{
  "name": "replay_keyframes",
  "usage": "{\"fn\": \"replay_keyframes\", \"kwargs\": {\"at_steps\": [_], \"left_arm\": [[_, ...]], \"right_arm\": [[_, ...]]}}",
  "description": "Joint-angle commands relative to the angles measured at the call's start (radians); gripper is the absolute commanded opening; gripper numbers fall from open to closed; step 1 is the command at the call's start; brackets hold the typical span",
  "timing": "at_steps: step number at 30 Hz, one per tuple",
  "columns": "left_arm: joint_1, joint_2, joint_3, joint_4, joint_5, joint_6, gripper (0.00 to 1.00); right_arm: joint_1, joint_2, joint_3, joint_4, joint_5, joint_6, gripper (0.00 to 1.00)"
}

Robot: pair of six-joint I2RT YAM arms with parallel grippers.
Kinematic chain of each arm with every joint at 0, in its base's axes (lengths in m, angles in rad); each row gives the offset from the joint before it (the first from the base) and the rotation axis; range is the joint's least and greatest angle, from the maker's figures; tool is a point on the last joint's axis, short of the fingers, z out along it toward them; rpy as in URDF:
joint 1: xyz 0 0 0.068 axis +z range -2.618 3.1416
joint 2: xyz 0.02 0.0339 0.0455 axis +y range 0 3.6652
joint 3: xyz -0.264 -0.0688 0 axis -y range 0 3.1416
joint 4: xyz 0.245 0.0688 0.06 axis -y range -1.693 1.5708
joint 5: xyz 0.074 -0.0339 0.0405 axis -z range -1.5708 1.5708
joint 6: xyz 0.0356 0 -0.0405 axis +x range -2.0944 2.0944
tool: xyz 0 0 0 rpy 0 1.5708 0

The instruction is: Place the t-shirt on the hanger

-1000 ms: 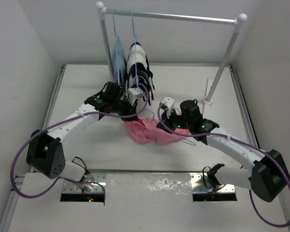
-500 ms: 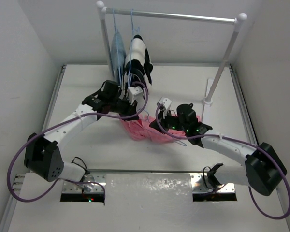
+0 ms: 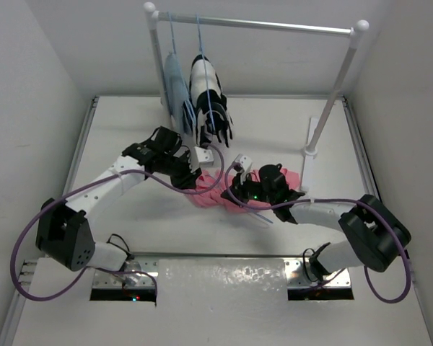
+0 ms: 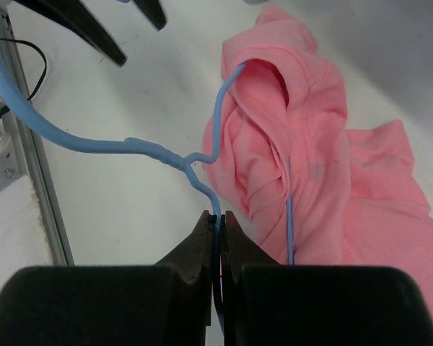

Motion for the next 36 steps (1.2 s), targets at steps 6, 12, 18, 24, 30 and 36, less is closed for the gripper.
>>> {"fn": "replay_keyframes", "kwargs": {"at_steps": [6,12,18,24,30,36], "left_arm": [[0.020,-0.159,-0.210,-0.064,-0.075,0.362,0.16],[0.038,-0.295,-0.421,0.376,-0.283,0.252,0.39],[0.058,-0.145,-0.409,0.658,-0.328,0.335,0.62],[0.101,-0.039,-0.332,0.654,-0.116,0.511,0.62],[0.103,0.082,-0.231,0.533,0.032,0.693,0.64],[0.077,0.198,-0.148,0.418,0.038,0.863,0.66]], "right_arm": [[0.003,0.036,-0.036,0.055,0.006,0.012,0.00],[0.003,0.022,-0.030,-0.001,-0.025,-0.022,0.00],[0.004,0.025,-0.008,-0.059,-0.040,-0.057,0.00],[0.004,0.003,-0.025,-0.045,-0.049,-0.039,0.00],[0.004,-0.015,-0.019,-0.051,-0.060,-0.036,0.00],[0.003,-0.009,0.009,-0.067,-0.079,-0.029,0.00]]}}
